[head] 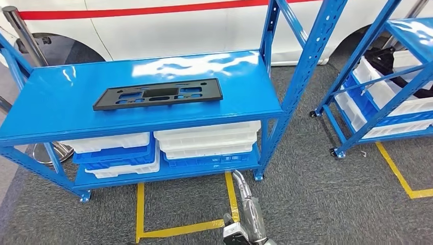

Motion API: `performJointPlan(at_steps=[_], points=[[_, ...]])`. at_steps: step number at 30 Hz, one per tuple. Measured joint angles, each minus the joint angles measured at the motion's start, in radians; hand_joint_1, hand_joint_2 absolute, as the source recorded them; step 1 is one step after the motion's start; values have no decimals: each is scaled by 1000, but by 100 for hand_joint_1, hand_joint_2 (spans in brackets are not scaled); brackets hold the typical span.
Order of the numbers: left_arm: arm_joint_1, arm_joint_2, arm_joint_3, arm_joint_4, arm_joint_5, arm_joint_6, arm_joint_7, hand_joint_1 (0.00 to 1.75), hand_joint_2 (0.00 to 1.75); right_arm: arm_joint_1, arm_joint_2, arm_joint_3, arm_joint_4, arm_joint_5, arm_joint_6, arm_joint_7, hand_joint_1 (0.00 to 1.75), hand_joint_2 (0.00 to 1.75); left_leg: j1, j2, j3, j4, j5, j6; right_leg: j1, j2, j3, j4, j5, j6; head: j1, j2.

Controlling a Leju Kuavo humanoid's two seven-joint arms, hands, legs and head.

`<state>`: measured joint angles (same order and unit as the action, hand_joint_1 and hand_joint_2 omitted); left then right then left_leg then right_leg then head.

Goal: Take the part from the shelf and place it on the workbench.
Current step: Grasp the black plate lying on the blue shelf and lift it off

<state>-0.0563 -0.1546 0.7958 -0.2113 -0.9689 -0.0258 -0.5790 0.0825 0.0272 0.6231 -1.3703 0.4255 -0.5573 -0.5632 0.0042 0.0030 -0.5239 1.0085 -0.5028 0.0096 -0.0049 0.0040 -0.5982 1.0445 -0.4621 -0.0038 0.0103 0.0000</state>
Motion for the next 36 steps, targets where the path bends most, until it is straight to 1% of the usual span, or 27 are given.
performJointPlan(at_steps=[2,3,4,6,7,8,9,10,11,12,13,14,17,19,20,22,23,24,25,26,27,28,29,31,33,34,36], points=[[-1,0,0,0,0,0,1,0,0,1,2,-1,0,1,0,0,0,0,2,1,5,2,-8,-11,-2,2,5,-6,-2,-11,0,0],[-2,0,0,0,0,0,1,0,0,0,3,-2,0,1,0,0,0,0,4,1,1,19,-20,-16,-4,2,10,-10,-2,-16,0,0],[-2,0,0,0,0,0,1,0,0,0,5,-2,0,1,0,0,0,0,5,1,-15,57,-42,-20,-6,1,15,-14,-3,-22,0,0],[-1,0,0,0,-1,0,1,0,0,-1,8,-2,1,1,0,-1,0,0,8,1,-81,181,-99,-27,-6,-2,23,-16,-9,-30,0,0],[0,0,0,1,-1,0,1,0,0,-1,8,-2,2,1,0,-1,0,0,8,1,-118,244,-117,-29,-6,-2,25,-16,-12,-32,0,0],[1,0,0,1,-1,-1,1,0,0,-1,8,-3,4,1,0,-1,0,0,9,1,-143,279,-117,-30,-5,-1,29,-16,-15,-32,0,0],[2,0,0,1,-2,-2,2,0,0,0,8,-4,5,2,0,0,0,0,9,1,-152,277,-95,-30,-5,1,34,-16,-19,-32,0,0],[3,0,0,2,-2,-3,2,0,0,0,8,-5,6,4,0,0,0,0,8,1,-141,236,-56,-29,-5,2,41,-16,-24,-30,0,0],[3,0,0,2,-3,-5,3,0,0,0,8,-6,6,6,0,0,0,0,8,1,-117,170,-8,-25,-5,4,49,-16,-30,-27,0,0],[3,1,0,2,-5,-6,4,0,0,-1,8,-7,7,10,0,0,0,0,6,0,-91,105,26,-20,-3,4,55,-15,-36,-23,0,0],[2,1,0,2,-7,-7,5,0,0,-1,8,-9,7,15,1,0,0,0,4,0,-70,55,46,-15,-2,4,59,-14,-41,-18,0,0],[2,1,0,2,-9,-8,5,0,0,-2,9,-12,8,20,2,0,0,0,1,0,-59,27,51,-10,0,4,60,-14,-45,-13,0,0],[1,2,0,2,-17,-12,6,0,0,-4,10,-20,8,38,6,1,0,0,1,-1,-51,10,45,5,-1,2,63,-15,-51,3,0,0],[2,2,0,2,-21,-13,6,0,0,-9,11,-27,8,49,13,2,0,0,6,0,-40,-1,46,17,-1,1,48,25,-75,12,0,0],[1,2,0,2,-22,-14,6,0,0,-12,11,-32,9,53,16,3,0,0,6,1,-36,-4,44,22,-2,0,22,75,-99,15,0,0],[-2,2,0,2,-27,-16,6,0,0,-17,10,-39,12,64,23,6,0,0,5,1,-31,-4,39,30,-2,0,-56,207,-146,19,0,0],[-2,2,0,2,-29,-16,7,0,0,-18,10,-43,15,69,27,7,0,0,5,1,-27,-4,35,32,-3,0,-88,252,-151,20,0,0],[-2,2,0,2,-31,-17,7,0,0,-19,10,-46,18,74,31,9,0,0,5,0,-22,-4,31,32,-3,0,-103,263,-135,20,0,0],[-1,2,0,2,-32,-17,7,0,0,-21,10,-48,20,78,34,10,0,0,5,-1,-15,-3,26,30,-3,0,-99,235,-101,19,1,0],[-1,1,0,2,-33,-17,8,0,0,-23,11,-50,22,81,35,11,0,0,5,-2,-7,-3,20,28,-4,-1,-77,172,-53,17,1,0],[-2,1,0,2,-34,-17,8,0,0,-26,11,-52,23,85,36,12,0,0,3,-3,0,-2,13,24,-2,-1,-49,106,-18,13,0,0],[-3,1,0,2,-35,-18,8,0,0,-29,11,-54,24,89,36,12,0,0,1,-4,4,-1,7,19,0,-2,-24,48,5,8,1,0],[-4,1,0,2,-36,-18,9,0,0,-33,11,-55,26,94,36,13,0,0,0,-4,6,0,2,14,2,-2,-9,11,14,4,1,0],[-5,0,0,2,-38,-18,10,0,0,-37,13,-58,29,100,36,14,0,0,-2,-3,6,-1,-3,4,4,0,-2,-6,6,-5,1,0],[-7,1,0,2,-41,-17,8,0,0,-40,15,-59,30,107,36,14,0,0,0,-3,8,4,-12,-6,0,2,4,-12,5,-14,0,0],[-8,1,0,2,-42,-16,7,0,0,-42,17,-60,30,112,36,14,0,0,0,-3,-1,27,-26,-11,-2,1,9,-17,4,-19,0,0],[-10,1,0,2,-44,-17,5,0,0,-47,20,-60,31,121,37,14,0,0,4,-3,-54,130,-70,-20,-4,-2,20,-23,0,-27,0,0]])
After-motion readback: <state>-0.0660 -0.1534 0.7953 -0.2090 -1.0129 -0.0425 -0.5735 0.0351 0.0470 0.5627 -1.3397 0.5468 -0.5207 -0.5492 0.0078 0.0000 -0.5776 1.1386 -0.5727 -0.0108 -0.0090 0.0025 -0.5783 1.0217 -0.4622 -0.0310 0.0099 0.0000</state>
